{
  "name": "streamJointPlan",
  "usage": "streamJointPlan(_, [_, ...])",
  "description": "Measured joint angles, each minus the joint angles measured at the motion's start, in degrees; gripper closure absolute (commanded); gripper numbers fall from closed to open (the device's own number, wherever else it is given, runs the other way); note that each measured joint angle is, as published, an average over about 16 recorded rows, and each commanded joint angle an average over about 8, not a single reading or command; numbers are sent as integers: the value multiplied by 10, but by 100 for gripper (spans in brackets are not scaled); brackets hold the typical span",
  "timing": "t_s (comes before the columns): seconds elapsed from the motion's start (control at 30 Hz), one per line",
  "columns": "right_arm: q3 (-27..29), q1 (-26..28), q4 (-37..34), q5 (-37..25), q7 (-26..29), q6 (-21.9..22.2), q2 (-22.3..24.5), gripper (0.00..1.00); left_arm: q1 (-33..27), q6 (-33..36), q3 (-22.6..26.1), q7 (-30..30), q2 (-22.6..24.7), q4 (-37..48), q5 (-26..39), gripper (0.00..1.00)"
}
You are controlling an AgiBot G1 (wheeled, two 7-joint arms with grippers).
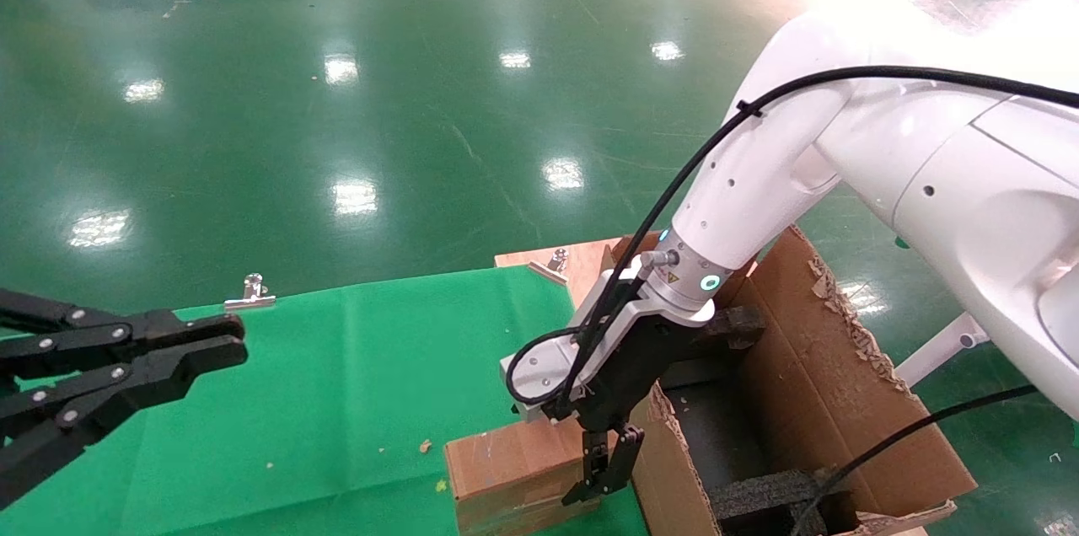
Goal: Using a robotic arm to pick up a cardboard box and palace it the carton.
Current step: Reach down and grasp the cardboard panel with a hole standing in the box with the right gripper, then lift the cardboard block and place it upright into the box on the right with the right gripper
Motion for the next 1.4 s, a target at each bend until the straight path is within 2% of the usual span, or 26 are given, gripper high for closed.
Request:
streamJointPlan(0.03, [0,0,0,0,1,0,0,100,0,0,0,0,0,0,0,0])
streamJointPlan(1.4, [10,6,15,8,11,1,15,100,0,0,0,0,0,0,0,0])
